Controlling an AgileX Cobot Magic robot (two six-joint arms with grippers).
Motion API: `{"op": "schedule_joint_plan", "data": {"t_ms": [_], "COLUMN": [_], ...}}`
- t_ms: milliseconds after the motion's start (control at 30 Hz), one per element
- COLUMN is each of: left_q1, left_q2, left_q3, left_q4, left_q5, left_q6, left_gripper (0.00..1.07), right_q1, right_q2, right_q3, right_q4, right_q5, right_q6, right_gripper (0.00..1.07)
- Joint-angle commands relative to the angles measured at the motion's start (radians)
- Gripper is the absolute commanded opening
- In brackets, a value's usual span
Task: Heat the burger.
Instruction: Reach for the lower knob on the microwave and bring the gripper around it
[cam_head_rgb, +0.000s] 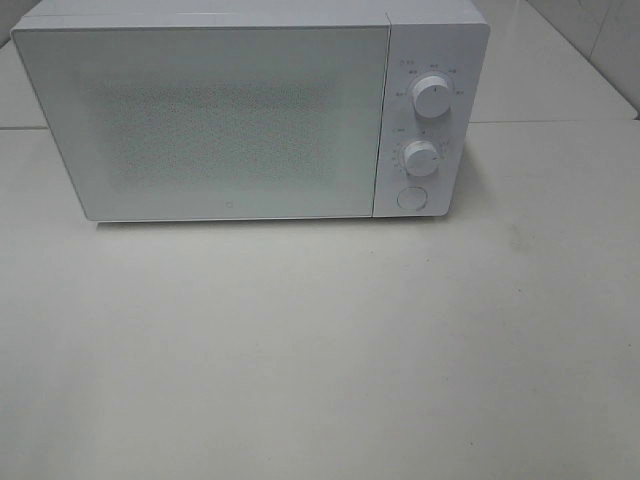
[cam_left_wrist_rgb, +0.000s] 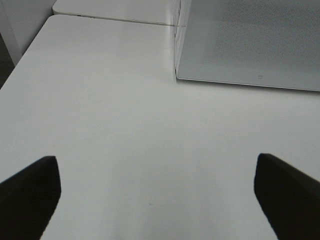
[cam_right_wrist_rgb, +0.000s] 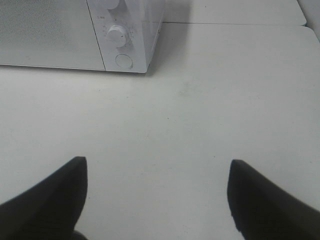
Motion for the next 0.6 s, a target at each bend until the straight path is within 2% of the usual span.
{"op": "schedule_joint_plan", "data": {"t_ms": [33, 300, 600], "left_q1": [0.003, 0.003, 0.003], "left_q2": [-0.024, -0.018, -0.018], "left_q3": [0.003, 0.003, 0.003], "left_q4": [-0.011, -0.011, -0.011], "left_q5": [-0.009, -0.009, -0.009], "left_q6": [0.002, 0.002, 0.002], "left_gripper": [0.98, 0.98, 0.98], "right_q1": [-0.003, -0.003, -0.003], "right_q2": [-0.027, 0.048, 0.212], "right_q3": [-0.011, -0.040, -0.031], "right_q4": [0.003, 0.003, 0.000], "right_q5": [-0.017, -0.079, -0.271], "right_q6": [0.008, 0.023, 0.029], "right_gripper": [0.76, 0.76, 0.76]}}
